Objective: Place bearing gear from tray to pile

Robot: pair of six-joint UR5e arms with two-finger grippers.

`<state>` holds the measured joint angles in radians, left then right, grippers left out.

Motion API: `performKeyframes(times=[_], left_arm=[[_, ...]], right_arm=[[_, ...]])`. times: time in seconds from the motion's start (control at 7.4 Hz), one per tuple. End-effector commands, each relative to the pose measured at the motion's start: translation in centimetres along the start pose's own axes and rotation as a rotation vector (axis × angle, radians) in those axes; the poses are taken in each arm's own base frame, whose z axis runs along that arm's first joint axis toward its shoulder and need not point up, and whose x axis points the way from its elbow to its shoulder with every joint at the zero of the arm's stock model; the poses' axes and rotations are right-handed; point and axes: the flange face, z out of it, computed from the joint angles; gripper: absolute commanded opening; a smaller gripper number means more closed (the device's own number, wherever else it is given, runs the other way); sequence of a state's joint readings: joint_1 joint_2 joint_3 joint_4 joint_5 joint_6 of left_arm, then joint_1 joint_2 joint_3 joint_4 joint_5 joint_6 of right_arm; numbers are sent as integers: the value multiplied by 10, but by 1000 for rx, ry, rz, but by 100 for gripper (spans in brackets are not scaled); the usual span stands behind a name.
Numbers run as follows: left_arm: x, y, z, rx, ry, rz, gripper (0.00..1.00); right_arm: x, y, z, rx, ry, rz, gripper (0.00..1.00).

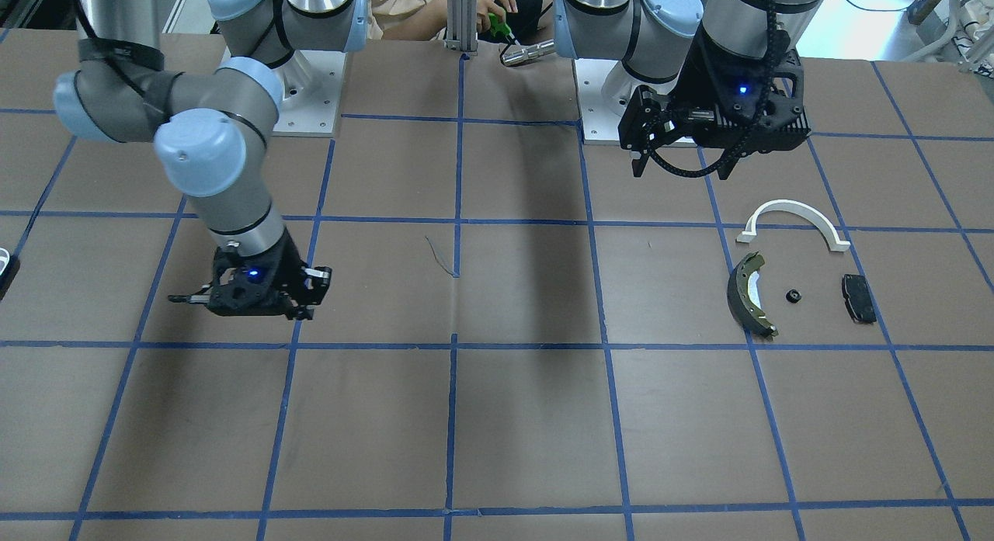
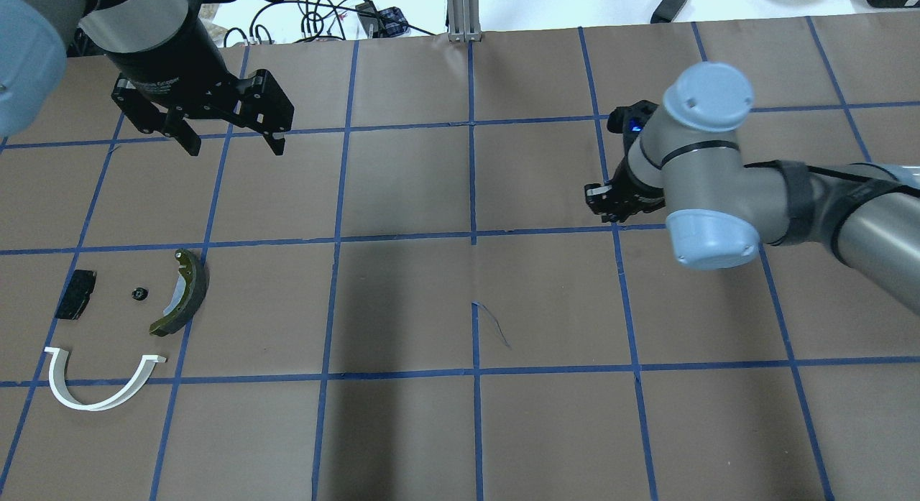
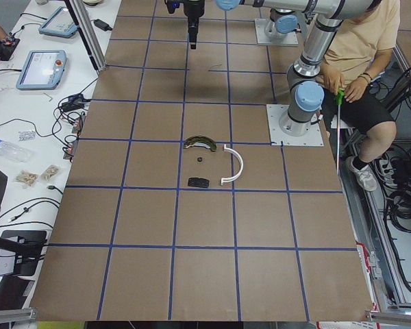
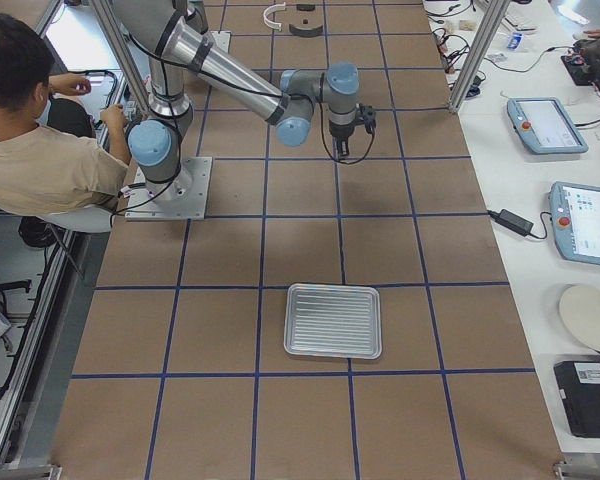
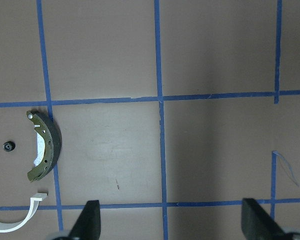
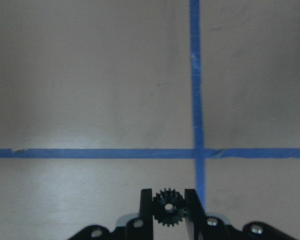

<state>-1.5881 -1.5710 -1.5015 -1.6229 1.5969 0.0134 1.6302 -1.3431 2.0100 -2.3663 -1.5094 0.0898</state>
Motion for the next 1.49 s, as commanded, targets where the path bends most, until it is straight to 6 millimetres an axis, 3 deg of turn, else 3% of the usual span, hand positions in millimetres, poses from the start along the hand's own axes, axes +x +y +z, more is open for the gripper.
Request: performKeyframes(times=[0.0,0.27,0.41,0.54,0.68,0.81,0.95,1.08,1.22,1.35], left_arm=[[-1,0,0,0,0,0,100],[-2,-1,1,-2,0,-3,100],[-2,-1,1,-2,0,-2,100],[-2,-1,0,1,0,-3,100],[-2,-1,0,1,0,-3,100],[-1,-1,1,-2,0,-3,100],[-1,-2,2,-5,0,-8,100],[-1,-12,4,-6,0,-11,100],[-1,-19,17,-23,2,-15,100],[6,-36,59,-70,9,-11,100]], right_arm=[[-107,34,16,33,-47,76,20],[-193,45,56,42,10,138,22],[-230,48,65,53,15,160,25],[-246,49,76,48,13,158,25],[-245,48,78,44,17,139,41],[-245,44,73,51,11,128,99],[-225,33,59,26,33,160,100],[-190,15,31,2,58,144,100],[-142,-6,-3,-20,77,64,100],[-90,-25,-39,-30,80,54,100]])
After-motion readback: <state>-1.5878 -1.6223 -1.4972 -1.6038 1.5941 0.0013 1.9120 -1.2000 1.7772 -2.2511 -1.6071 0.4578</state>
